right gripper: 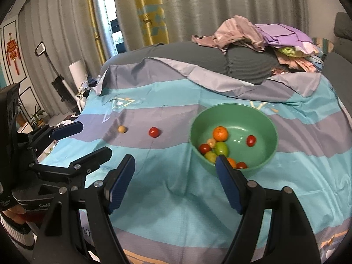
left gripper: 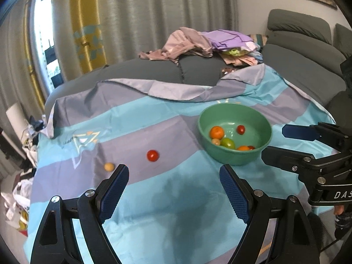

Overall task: Organize fruits
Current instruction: 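Withdraw both open tools back toward the last tomato and yellow fruit, then grasp the small yellow fruit with the left tool while the right tool grasps the tomato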

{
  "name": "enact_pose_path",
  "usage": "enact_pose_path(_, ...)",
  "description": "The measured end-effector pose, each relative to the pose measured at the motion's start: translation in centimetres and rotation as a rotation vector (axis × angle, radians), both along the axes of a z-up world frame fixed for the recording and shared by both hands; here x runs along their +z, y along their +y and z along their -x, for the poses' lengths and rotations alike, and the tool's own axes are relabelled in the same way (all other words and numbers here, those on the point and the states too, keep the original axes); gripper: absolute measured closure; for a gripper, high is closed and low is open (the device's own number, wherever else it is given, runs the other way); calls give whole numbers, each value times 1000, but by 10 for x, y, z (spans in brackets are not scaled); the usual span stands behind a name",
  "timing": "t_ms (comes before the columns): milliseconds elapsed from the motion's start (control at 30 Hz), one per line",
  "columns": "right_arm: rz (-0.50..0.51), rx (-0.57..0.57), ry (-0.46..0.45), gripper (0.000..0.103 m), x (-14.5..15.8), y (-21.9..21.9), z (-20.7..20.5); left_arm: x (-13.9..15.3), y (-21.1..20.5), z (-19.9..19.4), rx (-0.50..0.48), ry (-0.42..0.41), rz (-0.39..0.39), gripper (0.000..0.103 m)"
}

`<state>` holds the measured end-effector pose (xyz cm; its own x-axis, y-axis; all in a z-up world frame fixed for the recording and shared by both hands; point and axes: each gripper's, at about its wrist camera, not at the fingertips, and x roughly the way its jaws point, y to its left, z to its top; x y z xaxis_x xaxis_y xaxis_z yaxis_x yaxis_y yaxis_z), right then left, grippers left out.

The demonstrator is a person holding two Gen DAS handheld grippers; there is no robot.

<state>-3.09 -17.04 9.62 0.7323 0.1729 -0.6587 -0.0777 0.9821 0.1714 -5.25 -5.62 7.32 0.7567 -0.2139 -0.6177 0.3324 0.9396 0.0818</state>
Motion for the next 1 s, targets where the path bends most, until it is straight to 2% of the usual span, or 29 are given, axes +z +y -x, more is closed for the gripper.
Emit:
enact_pose_path(333,9,60,41,27,-12,26,-21,-17,32,-9,55,49,12,18)
enact_pose_path(533,15,105,92,27,-31,44,-43,-37,63,-24,96,103,53,19)
enact_pose_path(833,11,162,179,27,-68,64,-93,-69,118,-69,174,189,126,19)
enact_pose_path(1000,24,184,211,27,-88,74,-126,-77,127,-98,165,200,113,22)
